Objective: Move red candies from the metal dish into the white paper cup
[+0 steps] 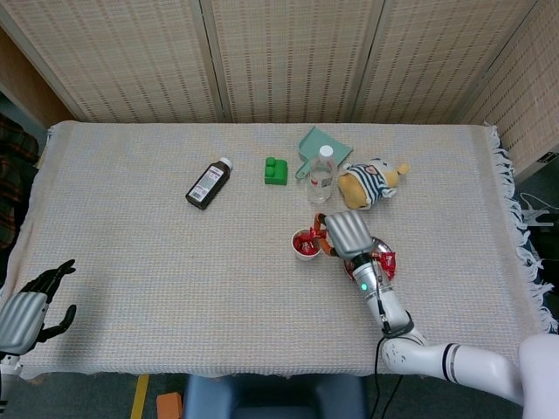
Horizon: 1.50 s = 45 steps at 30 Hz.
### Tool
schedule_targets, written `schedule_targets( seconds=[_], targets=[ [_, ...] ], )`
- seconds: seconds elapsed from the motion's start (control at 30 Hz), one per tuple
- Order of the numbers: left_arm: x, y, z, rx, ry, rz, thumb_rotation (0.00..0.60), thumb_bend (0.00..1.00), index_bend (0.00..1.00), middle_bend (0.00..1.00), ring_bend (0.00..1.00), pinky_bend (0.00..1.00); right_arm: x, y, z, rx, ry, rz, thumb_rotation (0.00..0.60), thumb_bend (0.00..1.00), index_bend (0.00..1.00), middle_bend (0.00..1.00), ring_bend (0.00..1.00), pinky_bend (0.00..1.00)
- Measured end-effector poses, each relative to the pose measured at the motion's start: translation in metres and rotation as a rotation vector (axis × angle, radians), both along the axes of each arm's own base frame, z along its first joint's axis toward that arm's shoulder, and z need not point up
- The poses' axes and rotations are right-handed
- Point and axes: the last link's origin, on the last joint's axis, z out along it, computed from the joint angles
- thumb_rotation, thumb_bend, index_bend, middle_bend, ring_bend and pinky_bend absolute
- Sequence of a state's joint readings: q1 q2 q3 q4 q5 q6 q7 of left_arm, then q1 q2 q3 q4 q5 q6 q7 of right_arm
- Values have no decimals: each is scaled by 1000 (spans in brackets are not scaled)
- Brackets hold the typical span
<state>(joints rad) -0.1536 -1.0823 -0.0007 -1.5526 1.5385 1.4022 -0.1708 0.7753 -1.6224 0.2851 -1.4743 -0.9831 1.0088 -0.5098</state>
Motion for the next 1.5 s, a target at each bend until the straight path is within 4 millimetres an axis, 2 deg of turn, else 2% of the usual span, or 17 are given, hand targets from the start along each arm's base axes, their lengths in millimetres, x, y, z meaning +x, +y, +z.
schedule_targets(
  seconds=[0.13, 0.33, 0.67, 0.87, 1.0, 1.07, 1.27, 1.5],
  targets=[
    [-1, -1, 3, 9, -5, 2, 600, 465, 27, 164, 146, 284, 14, 0, -19, 38, 8, 10, 600, 312, 678, 881, 852, 1000],
    [-2, -2, 4, 12, -8, 1, 600, 465, 27, 164, 146, 283, 11, 5, -29, 39, 72, 25, 600, 311, 622, 881, 851, 1000],
    [-1, -2, 2, 5, -1, -1, 600, 465, 25, 166, 146, 284, 0, 11, -16, 44, 128, 31, 600, 312, 360, 882, 837, 1000],
    [-1, -1, 1, 5, 0, 1, 600, 464, 25, 166, 146, 284, -6, 12, -10, 42, 141, 18, 600, 311, 283, 881, 836, 1000],
    [0, -1, 1, 8, 1, 1, 600, 464, 25, 168, 147, 284, -9, 13, -4, 18, 109, 12, 600, 311, 284, 881, 836, 1000],
    [0, -1, 2, 10, 1, 0, 600, 465, 25, 167, 147, 284, -16, 15, 1, 7, 94, -1, 600, 312, 291, 881, 836, 1000],
    [0, -1, 0, 0, 6, 0, 600, 464, 25, 168, 147, 284, -60, 25, 17, 14, 139, -72, 600, 289, 293, 881, 828, 1000],
    [2, 0, -5, -13, 19, -3, 600, 465, 25, 168, 147, 284, -96, 37, 12, 92, 207, -134, 600, 247, 329, 881, 827, 1000]
  ],
)
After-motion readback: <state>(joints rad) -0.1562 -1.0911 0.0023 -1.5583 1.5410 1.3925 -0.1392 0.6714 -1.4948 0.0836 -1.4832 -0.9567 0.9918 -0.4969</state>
